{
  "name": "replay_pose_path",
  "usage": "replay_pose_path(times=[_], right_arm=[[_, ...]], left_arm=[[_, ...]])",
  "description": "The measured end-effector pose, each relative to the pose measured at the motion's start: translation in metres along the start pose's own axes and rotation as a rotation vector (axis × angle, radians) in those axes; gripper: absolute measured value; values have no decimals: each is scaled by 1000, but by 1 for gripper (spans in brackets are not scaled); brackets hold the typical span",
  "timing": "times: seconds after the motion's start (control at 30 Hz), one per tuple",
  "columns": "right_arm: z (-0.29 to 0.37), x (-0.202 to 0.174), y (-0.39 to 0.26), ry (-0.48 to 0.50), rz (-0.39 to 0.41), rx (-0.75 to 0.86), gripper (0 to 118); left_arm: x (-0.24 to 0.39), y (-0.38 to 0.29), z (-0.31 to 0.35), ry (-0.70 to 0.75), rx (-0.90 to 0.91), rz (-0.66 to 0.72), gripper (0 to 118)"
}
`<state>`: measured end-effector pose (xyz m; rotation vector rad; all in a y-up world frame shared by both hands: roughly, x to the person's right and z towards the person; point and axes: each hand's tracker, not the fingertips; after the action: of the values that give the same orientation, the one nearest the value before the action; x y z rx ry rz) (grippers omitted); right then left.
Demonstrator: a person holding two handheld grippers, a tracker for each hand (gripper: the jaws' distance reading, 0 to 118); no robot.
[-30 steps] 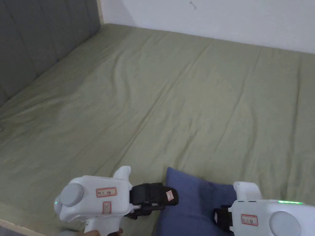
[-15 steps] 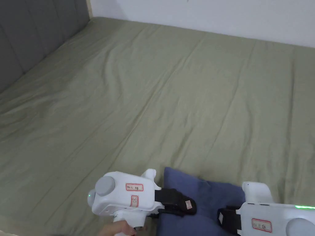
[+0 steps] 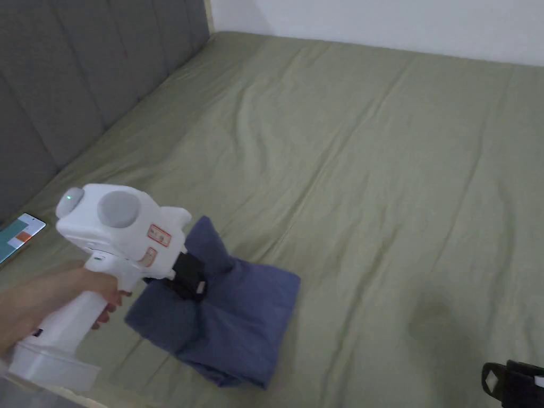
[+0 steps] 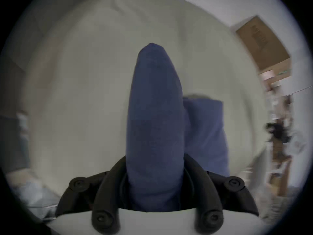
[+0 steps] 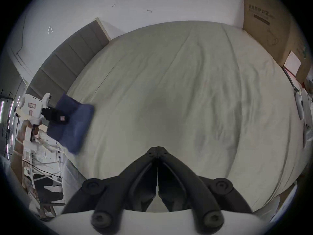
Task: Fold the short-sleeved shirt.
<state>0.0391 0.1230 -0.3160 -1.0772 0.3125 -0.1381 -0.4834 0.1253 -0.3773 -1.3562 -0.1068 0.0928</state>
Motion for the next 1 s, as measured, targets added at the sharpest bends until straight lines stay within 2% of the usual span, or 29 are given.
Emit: replay_pose_path(times=[0.13, 0.17, 0.23, 0.27, 0.33, 0.43, 0.5, 0.53, 0.57, 0.6, 0.63, 0.67, 0.83, 0.9, 1.0], right_arm=[[-9, 5, -3, -19, -17, -19, 0], [-8, -5, -4, -22, -17, -29, 0], [-12, -9, -6, -25, -21, -43, 0], [-14, -11, -7, -27, -22, -52, 0], [-19, 3, -6, -29, -24, -61, 0], [-17, -6, -6, -19, -8, -70, 0], [-16, -13, -5, -24, 16, -71, 0], [-13, -15, -6, -29, 23, -66, 0], [-13, -9, -6, -26, 27, -61, 0], [-13, -6, -6, -15, 27, -54, 0], [-11, -2, -6, -1, 18, -47, 0], [-9, -2, -6, 8, 10, -43, 0], [11, -4, -11, 41, -4, -5, 0], [22, 2, -12, 53, -13, 26, 0], [40, 12, -10, 57, -23, 83, 0]], left_arm=[[-60, 8, 9, 431, -51, -65, 29], [-70, 8, 5, 521, -61, -77, 36], [-85, 5, -5, 628, -67, -127, 89], [-90, 4, -9, 636, -69, -131, 102], [-95, 0, -2, 637, -41, -95, 109], [-101, -1, 20, 545, 66, 84, 107], [-99, -2, 37, 479, 116, 131, 107], [-94, -3, 46, 469, 134, 152, 105], [-88, -4, 54, 450, 140, 175, 97], [-78, -7, 62, 397, 160, 191, 62], [-64, -11, 69, 317, 203, 187, 13], [-54, -13, 70, 262, 212, 185, 0], [25, -41, 87, 96, 327, 149, 0], [66, -46, 88, 110, 366, 156, 0], [122, -59, 98, 149, 445, 85, 0]])
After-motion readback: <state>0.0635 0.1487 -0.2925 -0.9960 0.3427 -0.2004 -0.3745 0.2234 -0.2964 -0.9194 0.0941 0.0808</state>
